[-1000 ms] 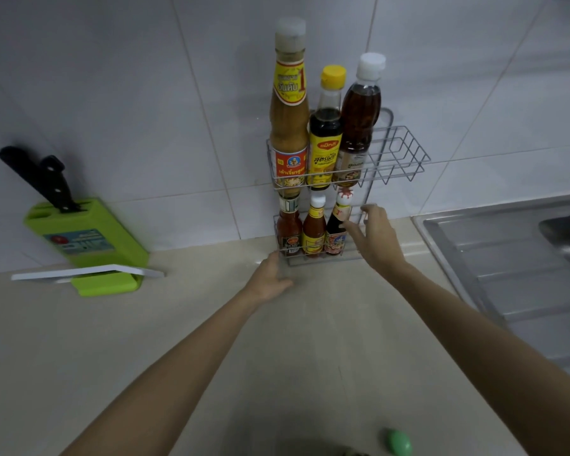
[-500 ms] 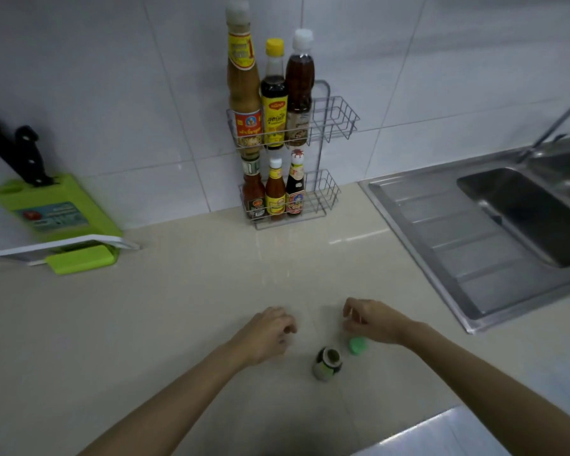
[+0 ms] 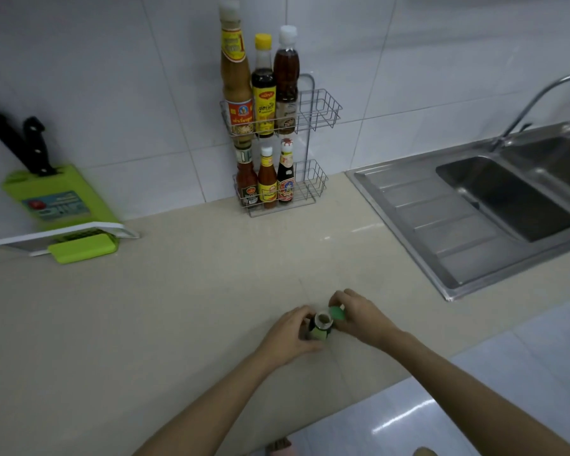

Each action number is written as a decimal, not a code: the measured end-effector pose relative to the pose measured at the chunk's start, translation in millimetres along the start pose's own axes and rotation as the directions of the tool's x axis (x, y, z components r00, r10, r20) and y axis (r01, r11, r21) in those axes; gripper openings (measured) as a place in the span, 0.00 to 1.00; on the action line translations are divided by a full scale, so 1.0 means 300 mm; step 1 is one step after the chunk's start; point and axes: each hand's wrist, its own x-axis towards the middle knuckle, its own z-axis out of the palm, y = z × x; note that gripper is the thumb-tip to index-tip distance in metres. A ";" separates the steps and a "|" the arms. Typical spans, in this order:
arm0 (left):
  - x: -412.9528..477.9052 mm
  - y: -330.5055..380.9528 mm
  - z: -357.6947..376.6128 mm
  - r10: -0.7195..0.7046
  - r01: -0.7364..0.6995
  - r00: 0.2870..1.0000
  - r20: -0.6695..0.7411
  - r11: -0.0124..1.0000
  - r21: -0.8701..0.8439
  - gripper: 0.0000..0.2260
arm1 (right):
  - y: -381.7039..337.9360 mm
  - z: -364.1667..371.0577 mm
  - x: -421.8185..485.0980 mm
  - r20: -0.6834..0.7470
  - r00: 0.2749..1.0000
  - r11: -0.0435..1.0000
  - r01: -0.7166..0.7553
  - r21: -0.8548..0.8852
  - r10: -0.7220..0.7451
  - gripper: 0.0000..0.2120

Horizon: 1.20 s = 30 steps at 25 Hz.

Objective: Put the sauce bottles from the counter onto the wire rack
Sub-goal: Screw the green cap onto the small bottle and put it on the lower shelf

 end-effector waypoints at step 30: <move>-0.052 0.042 -0.229 -0.022 0.024 0.981 -0.191 1.000 0.011 0.21 | -0.324 -0.195 0.123 -0.155 0.970 0.979 0.198 0.040 -0.189 0.18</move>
